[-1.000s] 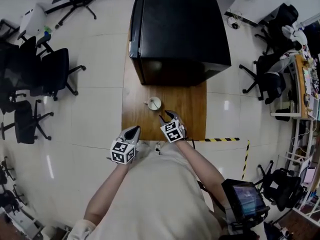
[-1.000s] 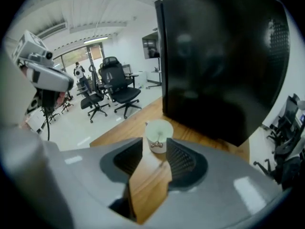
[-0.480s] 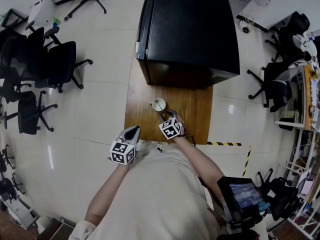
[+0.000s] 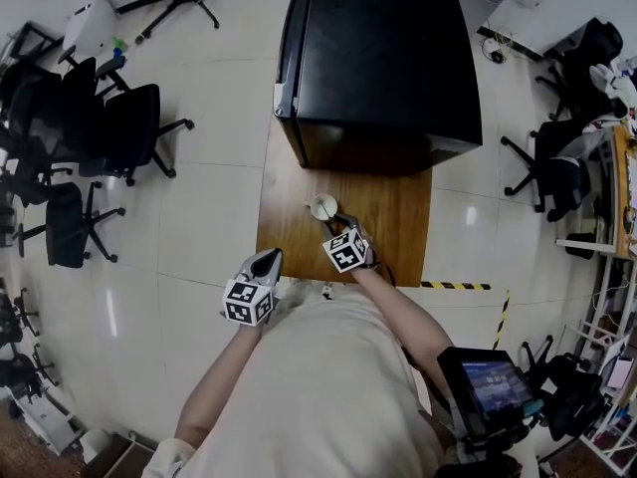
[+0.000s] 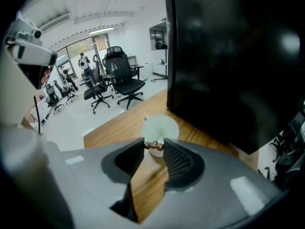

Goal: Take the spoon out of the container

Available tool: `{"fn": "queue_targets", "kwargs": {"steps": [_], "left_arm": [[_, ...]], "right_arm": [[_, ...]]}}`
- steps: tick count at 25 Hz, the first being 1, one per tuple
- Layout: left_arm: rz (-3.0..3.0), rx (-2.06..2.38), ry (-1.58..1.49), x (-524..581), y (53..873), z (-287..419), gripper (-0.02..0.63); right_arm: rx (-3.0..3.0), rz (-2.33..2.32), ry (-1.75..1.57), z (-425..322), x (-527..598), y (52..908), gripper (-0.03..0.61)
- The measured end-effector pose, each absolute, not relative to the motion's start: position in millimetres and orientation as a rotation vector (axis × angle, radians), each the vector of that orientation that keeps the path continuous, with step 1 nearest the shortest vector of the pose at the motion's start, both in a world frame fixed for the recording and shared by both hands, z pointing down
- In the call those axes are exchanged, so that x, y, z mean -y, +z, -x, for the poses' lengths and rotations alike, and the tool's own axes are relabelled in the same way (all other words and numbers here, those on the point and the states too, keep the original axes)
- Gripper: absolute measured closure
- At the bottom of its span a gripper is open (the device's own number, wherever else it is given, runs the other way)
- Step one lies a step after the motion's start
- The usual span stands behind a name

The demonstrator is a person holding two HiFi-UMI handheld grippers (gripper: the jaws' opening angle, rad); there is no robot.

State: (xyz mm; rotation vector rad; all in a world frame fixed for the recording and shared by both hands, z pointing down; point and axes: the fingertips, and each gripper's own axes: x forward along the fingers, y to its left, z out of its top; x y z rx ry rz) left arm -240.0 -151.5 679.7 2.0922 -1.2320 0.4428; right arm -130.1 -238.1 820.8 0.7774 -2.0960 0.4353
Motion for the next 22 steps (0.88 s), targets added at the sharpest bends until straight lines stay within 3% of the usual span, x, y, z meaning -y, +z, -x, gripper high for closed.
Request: {"fn": "queue_targets", "kwargs": {"steps": [22], "left_arm": [[-2.206, 1.129, 0.474, 181.0, 673.7, 198.4, 0.625]], "right_arm": [[2.323, -0.966, 0.508, 58.1, 243.7, 723.9, 0.453]]}}
